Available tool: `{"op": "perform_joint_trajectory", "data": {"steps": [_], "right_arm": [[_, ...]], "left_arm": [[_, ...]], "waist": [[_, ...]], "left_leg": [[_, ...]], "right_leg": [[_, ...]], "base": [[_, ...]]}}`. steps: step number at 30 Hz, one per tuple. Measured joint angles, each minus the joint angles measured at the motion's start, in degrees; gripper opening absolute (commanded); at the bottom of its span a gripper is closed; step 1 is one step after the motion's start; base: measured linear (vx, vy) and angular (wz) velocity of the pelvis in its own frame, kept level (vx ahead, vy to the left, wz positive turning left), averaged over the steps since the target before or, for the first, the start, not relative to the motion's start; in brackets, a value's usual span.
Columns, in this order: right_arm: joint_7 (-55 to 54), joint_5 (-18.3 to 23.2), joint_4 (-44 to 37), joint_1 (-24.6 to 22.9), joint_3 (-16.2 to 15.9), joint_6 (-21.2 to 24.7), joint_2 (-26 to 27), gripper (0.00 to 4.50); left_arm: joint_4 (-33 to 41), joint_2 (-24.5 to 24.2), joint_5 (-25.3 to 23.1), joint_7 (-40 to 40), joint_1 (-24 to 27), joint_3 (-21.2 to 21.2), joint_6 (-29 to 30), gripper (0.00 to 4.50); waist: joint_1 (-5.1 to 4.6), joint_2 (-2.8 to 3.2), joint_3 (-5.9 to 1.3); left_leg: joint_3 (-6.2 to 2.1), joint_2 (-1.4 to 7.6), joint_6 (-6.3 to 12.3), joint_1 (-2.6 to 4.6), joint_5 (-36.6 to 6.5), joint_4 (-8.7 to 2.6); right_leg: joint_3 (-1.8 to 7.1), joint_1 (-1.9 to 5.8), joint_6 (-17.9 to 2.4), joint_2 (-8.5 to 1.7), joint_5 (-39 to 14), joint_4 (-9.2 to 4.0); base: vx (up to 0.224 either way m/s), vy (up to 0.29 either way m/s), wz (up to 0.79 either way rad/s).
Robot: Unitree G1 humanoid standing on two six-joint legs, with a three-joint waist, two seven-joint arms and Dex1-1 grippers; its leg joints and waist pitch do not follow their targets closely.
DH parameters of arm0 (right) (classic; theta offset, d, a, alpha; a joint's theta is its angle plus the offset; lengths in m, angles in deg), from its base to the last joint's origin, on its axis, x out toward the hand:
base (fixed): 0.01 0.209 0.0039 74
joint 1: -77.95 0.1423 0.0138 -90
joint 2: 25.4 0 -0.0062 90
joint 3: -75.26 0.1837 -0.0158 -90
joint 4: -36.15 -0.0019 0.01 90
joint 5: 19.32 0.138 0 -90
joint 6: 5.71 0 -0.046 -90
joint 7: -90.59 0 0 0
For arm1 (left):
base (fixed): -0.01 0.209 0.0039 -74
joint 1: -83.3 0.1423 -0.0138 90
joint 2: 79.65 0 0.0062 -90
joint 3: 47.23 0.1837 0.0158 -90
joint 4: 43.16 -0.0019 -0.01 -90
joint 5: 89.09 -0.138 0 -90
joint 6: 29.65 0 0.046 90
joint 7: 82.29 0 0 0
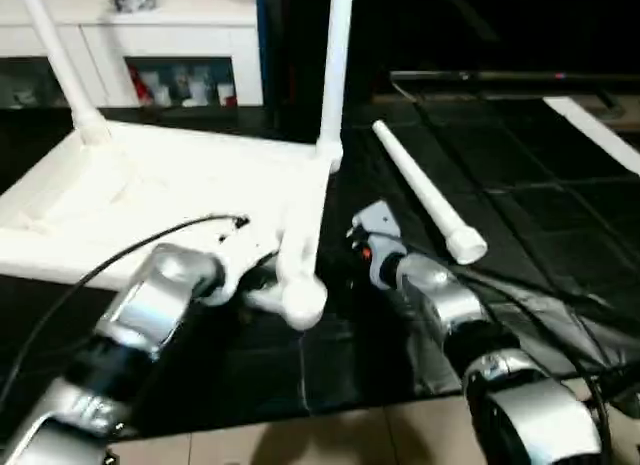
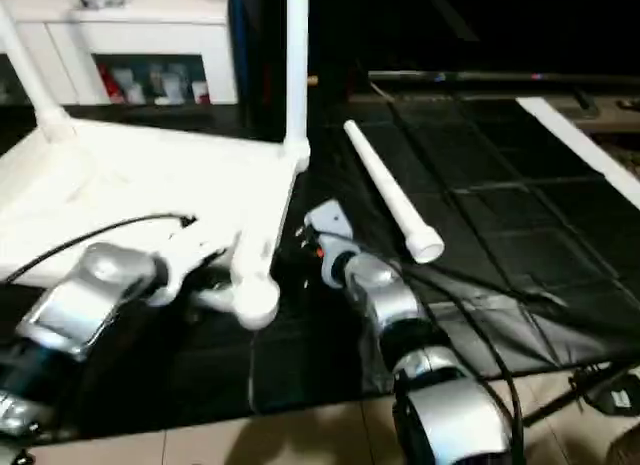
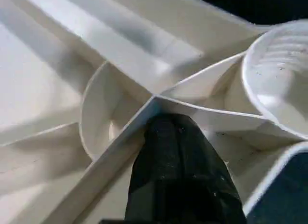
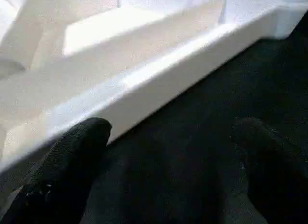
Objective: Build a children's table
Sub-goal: Rotate table base
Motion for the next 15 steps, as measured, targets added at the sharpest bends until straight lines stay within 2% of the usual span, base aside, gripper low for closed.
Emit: {"op": "perform_joint_trajectory", "data": {"steps": [3, 4, 7, 8, 9, 13, 15], "right_arm": [[-1.83, 0.61, 0.49, 4.25, 1.97, 0.00, -2.50, 4.50], [-2.79, 0.82, 0.68, 5.49, 2.66, -0.04, -3.27, 4.50], [-7.34, 2.09, 2.99, 8.76, 6.16, 0.07, -5.35, 4.50], [-8.49, 2.20, 3.94, 9.20, 6.49, 0.22, -5.80, 4.50], [-10.51, 1.74, 6.09, 10.28, 6.38, 1.04, -6.40, 4.50], [-15.01, -0.39, 11.00, 12.69, 5.84, 2.48, -9.26, 4.50], [-16.07, -1.12, 11.61, 14.16, 5.85, 2.18, -10.42, 4.50]], "left_arm": [[4.06, 0.33, 3.68, -0.64, -0.14, -3.33, -0.42, 0.05], [5.02, 0.21, 4.33, -0.68, -0.30, -4.04, -0.55, 0.22], [7.80, -0.85, 6.09, -1.78, -0.23, -6.67, -0.55, 0.22], [8.53, -1.19, 6.73, -1.89, 0.03, -7.47, -0.26, 0.22], [10.34, -1.74, 7.88, -2.05, 0.75, -8.89, 0.29, 0.55], [16.92, -3.42, 10.08, -2.47, 3.08, -11.82, 1.50, 0.68], [19.76, -4.24, 10.41, -2.35, 4.55, -12.64, 2.26, 0.94]], "waist": [[0.21, 0.31, 0.18], [0.29, 0.33, 0.17], [0.34, 0.59, 0.29], [0.40, 0.68, 0.31], [0.39, 0.83, 0.41], [0.49, 1.13, 0.60], [0.59, 1.18, 0.62]], "left_leg": [[0.02, 0.02, 0.05, -0.14, -0.04, 0.16], [0.04, 0.02, 0.05, -0.07, -0.04, 0.15], [0.04, 0.04, 0.03, 0.14, -0.03, 0.15], [0.04, 0.04, 0.03, 0.18, -0.03, 0.17], [0.02, 0.04, 0.03, 0.15, -0.03, 0.21], [0.00, 0.04, 0.02, -0.02, -0.03, 0.25], [0.05, 0.06, 0.02, -0.14, -0.03, 0.23]], "right_leg": [[-0.05, -0.08, 0.00, -0.01, 0.00, 0.05], [-0.05, -0.02, 0.00, -0.01, -0.01, 0.06], [-0.06, 0.14, 0.00, 0.01, -0.01, 0.08], [-0.07, 0.18, 0.01, 0.01, -0.02, 0.10], [-0.06, 0.14, -0.01, 0.01, -0.01, 0.12], [-0.05, -0.01, -0.03, 0.01, 0.01, 0.22], [-0.07, -0.03, -0.01, 0.03, -0.03, 0.27]], "base": [[0.000, 0.000, 0.00], [0.000, 0.000, 0.00], [0.000, 0.000, 0.00], [0.000, 0.000, 0.00], [0.000, 0.000, 0.00], [0.000, 0.000, 0.00], [0.000, 0.000, 0.00]]}}
